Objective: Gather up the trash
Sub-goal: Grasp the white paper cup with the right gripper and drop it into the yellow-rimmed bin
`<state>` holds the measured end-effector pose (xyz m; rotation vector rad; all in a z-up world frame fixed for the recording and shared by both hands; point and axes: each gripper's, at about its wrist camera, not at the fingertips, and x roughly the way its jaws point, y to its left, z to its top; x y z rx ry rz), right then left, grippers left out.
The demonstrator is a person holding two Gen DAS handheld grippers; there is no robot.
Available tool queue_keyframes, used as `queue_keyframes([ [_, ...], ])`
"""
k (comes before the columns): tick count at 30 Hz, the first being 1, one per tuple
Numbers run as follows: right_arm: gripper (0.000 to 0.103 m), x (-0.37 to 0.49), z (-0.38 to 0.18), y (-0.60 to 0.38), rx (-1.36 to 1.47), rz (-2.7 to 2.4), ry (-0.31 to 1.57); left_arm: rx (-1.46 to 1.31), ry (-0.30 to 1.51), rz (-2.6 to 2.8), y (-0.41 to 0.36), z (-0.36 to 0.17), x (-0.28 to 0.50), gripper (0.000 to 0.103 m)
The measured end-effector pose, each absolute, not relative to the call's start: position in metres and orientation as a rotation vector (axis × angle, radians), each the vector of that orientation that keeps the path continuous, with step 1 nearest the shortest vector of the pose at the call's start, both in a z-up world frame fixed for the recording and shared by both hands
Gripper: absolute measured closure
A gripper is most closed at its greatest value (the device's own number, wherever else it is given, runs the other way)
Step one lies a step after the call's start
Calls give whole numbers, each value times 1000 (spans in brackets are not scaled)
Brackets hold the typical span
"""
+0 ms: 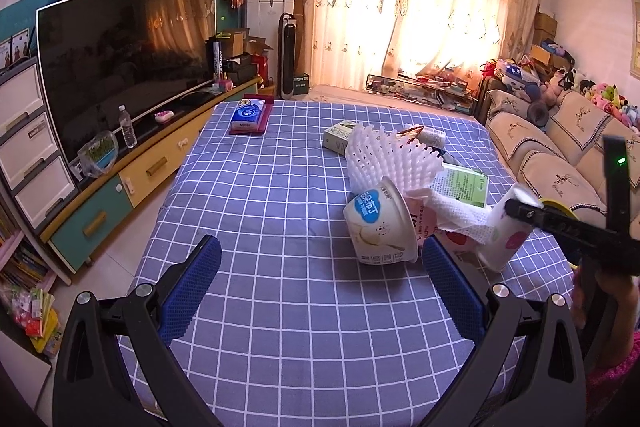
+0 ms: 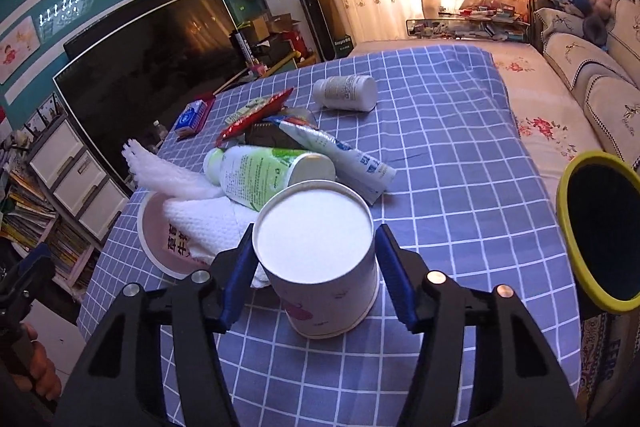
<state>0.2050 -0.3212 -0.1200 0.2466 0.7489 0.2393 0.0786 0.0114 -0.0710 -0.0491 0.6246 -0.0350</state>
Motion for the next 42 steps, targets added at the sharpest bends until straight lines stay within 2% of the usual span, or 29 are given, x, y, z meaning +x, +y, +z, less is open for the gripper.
queue_keyframes([
  [6, 47, 181, -78, -366, 258, 162, 622, -43, 627, -46, 9, -74, 79, 4],
  [11, 47, 181, -68, -452, 300, -78, 563, -38, 632, -53, 5, -76, 83, 4],
  [18, 47, 227, -138, -554, 311, -373, 741, -19, 657, -67, -10, -81, 96, 4],
  [25, 46, 252, -207, -599, 315, -480, 873, -10, 711, -85, -26, -92, 117, 4],
  [27, 41, 255, -220, -607, 322, -492, 894, -15, 730, -86, -29, -97, 125, 4],
  [29, 36, 255, -226, -609, 324, -501, 895, -16, 743, -85, -33, -102, 132, 4],
  [42, 33, 247, -225, -595, 314, -465, 891, -24, 844, -85, -45, -133, 179, 4],
])
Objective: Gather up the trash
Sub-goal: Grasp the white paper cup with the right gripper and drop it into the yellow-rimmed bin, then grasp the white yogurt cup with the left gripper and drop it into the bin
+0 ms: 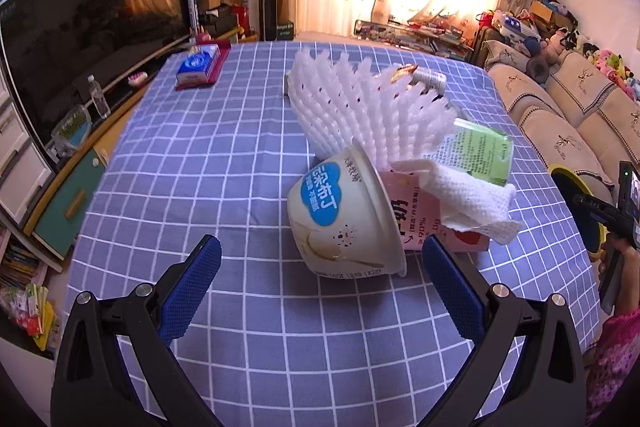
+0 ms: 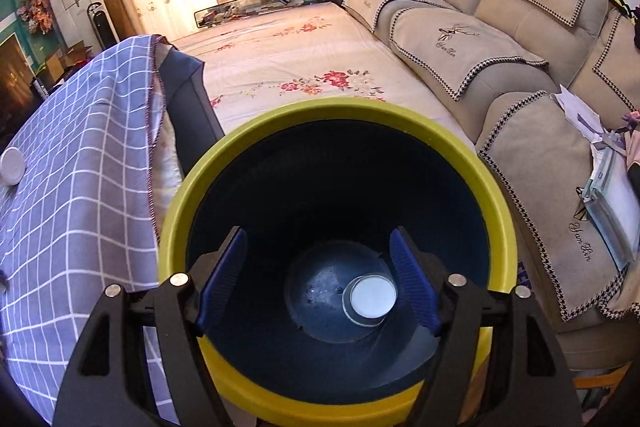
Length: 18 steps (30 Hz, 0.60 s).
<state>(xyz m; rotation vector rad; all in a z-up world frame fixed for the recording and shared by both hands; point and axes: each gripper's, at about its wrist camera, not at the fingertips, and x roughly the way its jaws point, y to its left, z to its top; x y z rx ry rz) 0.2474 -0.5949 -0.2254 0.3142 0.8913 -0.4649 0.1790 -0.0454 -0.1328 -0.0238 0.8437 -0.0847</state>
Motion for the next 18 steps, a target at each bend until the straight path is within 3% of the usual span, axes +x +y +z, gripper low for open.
queue_keyframes([
  [10, 32, 247, -220, -584, 319, -429, 885, -51, 888, -107, -43, -152, 201, 7],
  [14, 32, 246, -219, -585, 325, -417, 884, -92, 913, -126, -35, -161, 203, 22],
  [18, 32, 245, -220, -583, 329, -408, 887, -129, 916, -147, -28, -164, 204, 50],
])
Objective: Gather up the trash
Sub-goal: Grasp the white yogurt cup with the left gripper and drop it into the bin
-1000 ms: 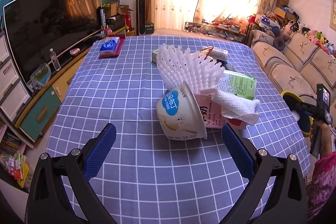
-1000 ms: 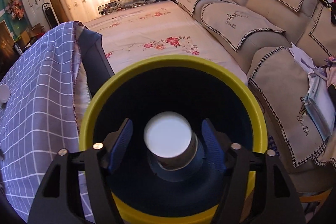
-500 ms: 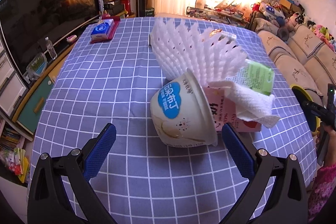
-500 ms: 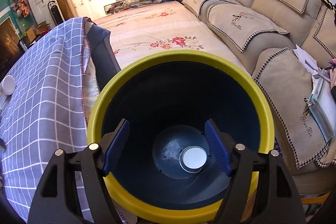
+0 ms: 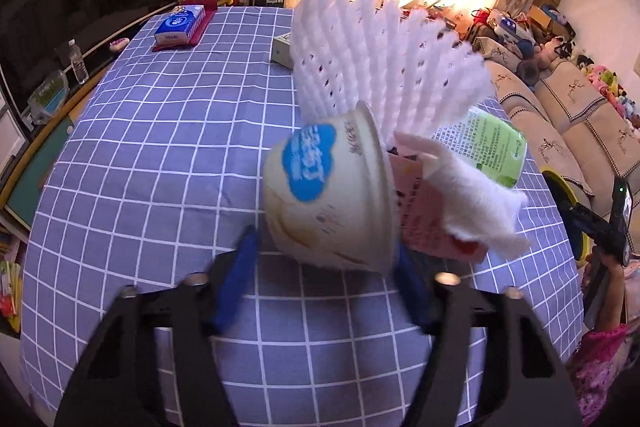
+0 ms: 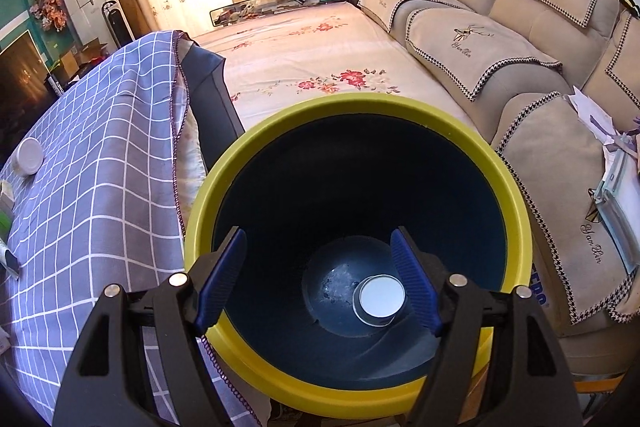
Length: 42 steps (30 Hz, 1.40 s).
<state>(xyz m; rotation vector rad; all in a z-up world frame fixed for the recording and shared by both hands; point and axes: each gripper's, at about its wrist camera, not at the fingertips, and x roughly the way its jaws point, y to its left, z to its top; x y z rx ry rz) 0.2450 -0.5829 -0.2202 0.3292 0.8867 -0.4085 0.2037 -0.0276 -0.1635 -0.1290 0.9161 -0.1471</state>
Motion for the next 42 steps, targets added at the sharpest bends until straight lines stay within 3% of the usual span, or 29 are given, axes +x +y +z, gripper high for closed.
queue_keyframes([
  [13, 32, 245, -219, -575, 325, -385, 884, 23, 767, -24, -20, -129, 182, 53],
  [15, 32, 245, -219, -573, 324, -383, 884, 33, 751, 6, -15, -124, 182, 71],
  [20, 32, 244, -219, -572, 322, -384, 885, 46, 736, 39, -7, -116, 181, 74],
  [26, 32, 243, -219, -573, 320, -386, 882, 103, 719, 87, -4, -111, 177, 91],
  [32, 32, 244, -218, -573, 319, -383, 884, 149, 749, 94, -2, -119, 180, 90],
  [35, 32, 243, -218, -573, 320, -383, 885, 134, 782, 69, 1, -125, 182, 78],
  [37, 32, 243, -218, -574, 321, -381, 885, 126, 802, 55, 2, -132, 185, 77],
  [38, 32, 243, -218, -573, 320, -381, 884, 122, 809, 55, 2, -134, 186, 81],
  [39, 32, 242, -218, -573, 319, -381, 882, 118, 821, 52, 4, -138, 189, 93],
  [42, 32, 241, -217, -572, 318, -378, 879, 75, 831, 34, 6, -143, 192, 97],
])
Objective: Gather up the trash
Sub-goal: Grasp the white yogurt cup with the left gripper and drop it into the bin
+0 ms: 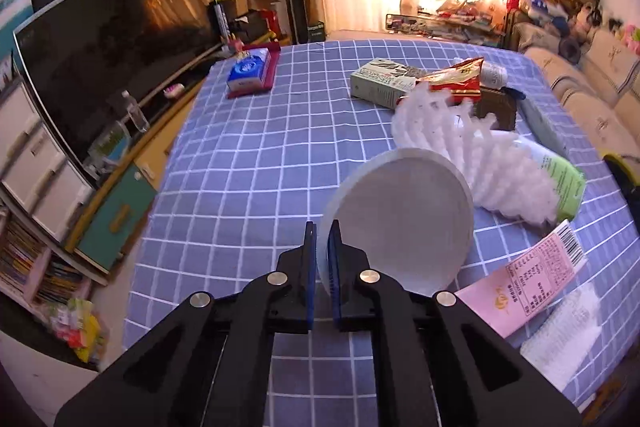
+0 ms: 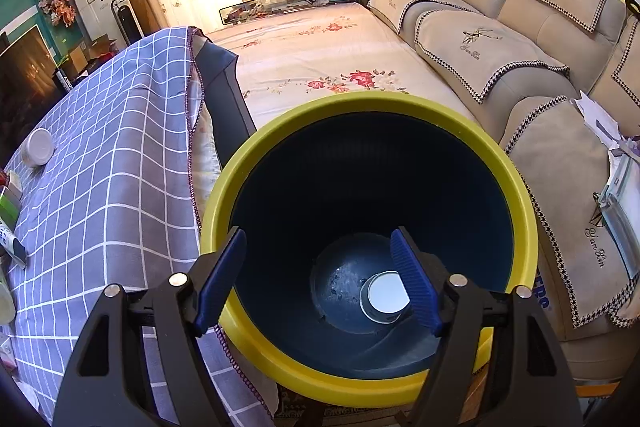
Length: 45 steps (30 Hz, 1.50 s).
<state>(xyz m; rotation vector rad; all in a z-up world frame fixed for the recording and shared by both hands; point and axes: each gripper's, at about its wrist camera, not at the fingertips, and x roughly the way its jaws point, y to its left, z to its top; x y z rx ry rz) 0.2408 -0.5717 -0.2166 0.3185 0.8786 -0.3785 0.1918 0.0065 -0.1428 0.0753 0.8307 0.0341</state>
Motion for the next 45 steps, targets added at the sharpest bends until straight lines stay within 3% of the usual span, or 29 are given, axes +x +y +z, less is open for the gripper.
queue_keyframes([
  [14, 32, 231, -201, -570, 324, -364, 836, 88, 674, 133, 23, -84, 162, 97],
  [26, 32, 185, -151, -591, 344, -372, 686, 150, 495, -156, -87, -9, 134, 97],
  [32, 32, 144, -129, -609, 330, -440, 611, 220, 598, -434, -198, -31, 160, 97],
  [45, 32, 69, -133, -671, 417, -574, 580, 468, 923, -737, -462, -147, 221, 97],
])
